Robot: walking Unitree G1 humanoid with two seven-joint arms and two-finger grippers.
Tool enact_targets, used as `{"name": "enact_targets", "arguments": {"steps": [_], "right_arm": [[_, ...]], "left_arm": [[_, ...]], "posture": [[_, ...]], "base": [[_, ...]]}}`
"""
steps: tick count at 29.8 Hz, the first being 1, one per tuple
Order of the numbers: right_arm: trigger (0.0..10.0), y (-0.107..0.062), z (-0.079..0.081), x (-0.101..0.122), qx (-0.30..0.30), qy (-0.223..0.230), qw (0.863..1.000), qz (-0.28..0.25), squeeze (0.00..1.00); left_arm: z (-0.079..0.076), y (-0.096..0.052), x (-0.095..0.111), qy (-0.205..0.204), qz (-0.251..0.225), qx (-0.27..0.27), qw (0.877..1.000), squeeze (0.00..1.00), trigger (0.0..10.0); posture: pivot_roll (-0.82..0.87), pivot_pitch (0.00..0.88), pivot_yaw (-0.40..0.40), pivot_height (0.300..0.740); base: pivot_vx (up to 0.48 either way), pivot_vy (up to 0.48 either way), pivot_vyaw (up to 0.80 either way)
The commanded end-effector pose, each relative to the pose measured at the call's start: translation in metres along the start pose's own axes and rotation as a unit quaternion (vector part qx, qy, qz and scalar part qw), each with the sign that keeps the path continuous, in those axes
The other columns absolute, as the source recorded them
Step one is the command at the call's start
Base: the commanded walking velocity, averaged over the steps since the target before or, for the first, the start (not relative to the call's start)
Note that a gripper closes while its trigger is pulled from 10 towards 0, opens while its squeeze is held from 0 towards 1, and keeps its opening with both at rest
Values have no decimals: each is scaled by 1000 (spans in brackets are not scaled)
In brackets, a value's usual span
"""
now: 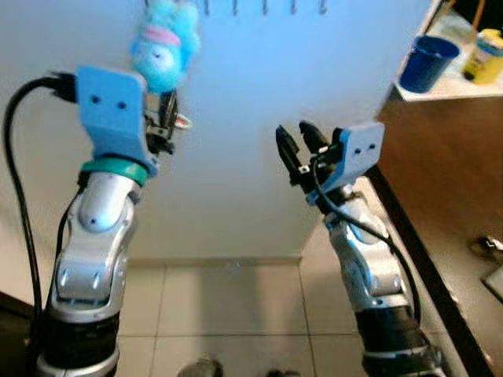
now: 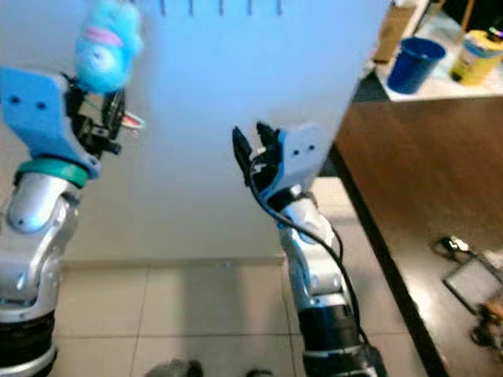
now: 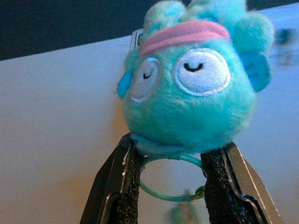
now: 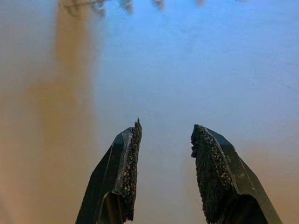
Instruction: Hang keys on a hook
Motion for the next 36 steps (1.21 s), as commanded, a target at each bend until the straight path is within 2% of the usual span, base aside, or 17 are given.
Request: {"name": "enact_targets", "arguments": {"steps": [1,5,8,9,11,15,16,17,18,24,26,27,30,36], "right_arm": [[10000,-2,-2,-1,0,-3,1000,2,0],[10000,-2,-3,-2,-1,-6,1000,4,0],[10000,-5,-6,-9,-1,-16,1000,15,0],[10000,-5,-6,-9,-1,-16,1000,15,0],[10000,-8,-8,-13,-2,-20,1000,22,0],[10000,-9,-10,-14,-5,-21,999,26,0],[10000,-9,-11,-15,-7,-21,999,28,0],[10000,-9,-11,-15,-7,-21,999,28,0],[10000,-8,-13,-15,-10,-20,999,29,0],[10000,-8,-13,-15,-11,-20,999,28,0],[10000,-6,-12,-14,-10,-20,999,25,0],[10000,-6,-12,-14,-10,-20,999,25,0],[10000,-2,-6,-12,-1,-18,1000,17,0],[10000,2,0,-12,9,-16,1000,14,0]], "left_arm": [[2,4,19,-1,-32,9,999,0,10000],[0,5,29,-4,-51,9,999,0,10000],[11,6,51,29,-103,53,993,0,10000],[11,6,51,29,-103,53,993,0,10000],[17,7,68,50,-136,73,987,0,10000],[10,7,79,49,-157,54,985,0,10000],[4,8,80,43,-159,36,986,0,10000],[4,8,80,43,-159,36,986,0,10000],[-8,9,76,31,-152,10,988,0,10000],[-12,15,68,18,-134,4,991,0,10000],[-11,25,54,-20,-100,15,995,0,10000],[-11,25,54,-20,-100,15,995,0,10000],[-10,41,34,-85,-56,35,994,0,10000],[-17,53,26,-108,-38,35,993,0,10000]], "posture": [[122,60,94,740],[120,60,92,740],[119,64,88,740],[119,64,88,740],[121,64,86,740],[120,64,85,740],[120,61,87,740],[120,61,87,740],[118,57,90,740],[119,53,94,740],[121,47,98,740],[121,47,98,740],[125,43,105,740],[132,41,112,740]], "base": [[244,0,0],[0,0,0],[0,0,0],[0,0,0],[0,0,0],[0,0,0],[0,0,0],[0,0,0],[0,0,0],[0,0,0],[0,0,0],[0,0,0],[0,0,0],[0,0,0]]}}
Point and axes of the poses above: a point about 5 cm out from each wrist's last joint towards the gripper, its own y axis pointing out of the wrist towards the gripper, its own x axis along the axis of the wrist's last joint, z = x × y, the point moved 6 cm from there along y, pointing out of the wrist towards the gripper, and after that the axes turned 7 degrees about y, right-handed, at the moved point
